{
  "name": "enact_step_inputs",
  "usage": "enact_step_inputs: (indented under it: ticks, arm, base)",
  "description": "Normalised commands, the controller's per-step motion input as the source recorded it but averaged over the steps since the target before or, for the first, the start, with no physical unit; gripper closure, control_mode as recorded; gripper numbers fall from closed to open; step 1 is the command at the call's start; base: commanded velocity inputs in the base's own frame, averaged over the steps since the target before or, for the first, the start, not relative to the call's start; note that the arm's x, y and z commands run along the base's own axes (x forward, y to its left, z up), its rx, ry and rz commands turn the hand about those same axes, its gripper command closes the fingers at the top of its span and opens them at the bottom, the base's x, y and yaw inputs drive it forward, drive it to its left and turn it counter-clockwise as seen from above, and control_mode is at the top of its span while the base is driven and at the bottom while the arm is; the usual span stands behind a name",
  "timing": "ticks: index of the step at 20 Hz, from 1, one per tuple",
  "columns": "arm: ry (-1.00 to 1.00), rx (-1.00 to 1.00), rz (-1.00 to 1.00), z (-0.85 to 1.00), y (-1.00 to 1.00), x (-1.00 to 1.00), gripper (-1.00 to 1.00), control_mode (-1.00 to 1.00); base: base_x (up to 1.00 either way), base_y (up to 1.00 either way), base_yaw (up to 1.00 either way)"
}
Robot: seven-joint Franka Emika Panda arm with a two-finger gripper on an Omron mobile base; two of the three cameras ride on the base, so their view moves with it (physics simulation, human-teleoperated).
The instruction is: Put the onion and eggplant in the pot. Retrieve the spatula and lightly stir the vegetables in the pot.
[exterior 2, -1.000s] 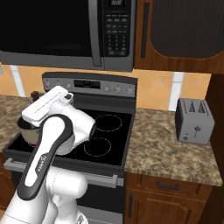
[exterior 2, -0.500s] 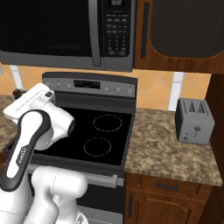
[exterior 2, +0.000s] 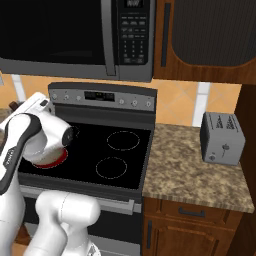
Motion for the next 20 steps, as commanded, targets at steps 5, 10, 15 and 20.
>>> enact_step_inputs:
  ticks: [5, 10, 15, 20]
  arm:
    - [0.0, -0.06, -0.1, -0.09, 0.36, 0.4, 1.0, -1.0]
    - [0.04, 0.0, -0.12, -0.27, 0.41, 0.35, 1.0, -1.0]
    - [0.0, -0.05, -0.16, -0.46, 0.28, 0.13, 1.0, -1.0]
    - [0.02, -0.01, -0.2, -0.15, 0.27, 0.23, 1.0, -1.0]
  base:
    - [0.0, 0.0, 0.0]
    - [0.0, 0.0, 0.0]
    - [0.0, 0.0, 0.0]
    - [0.0, 0.0, 0.0]
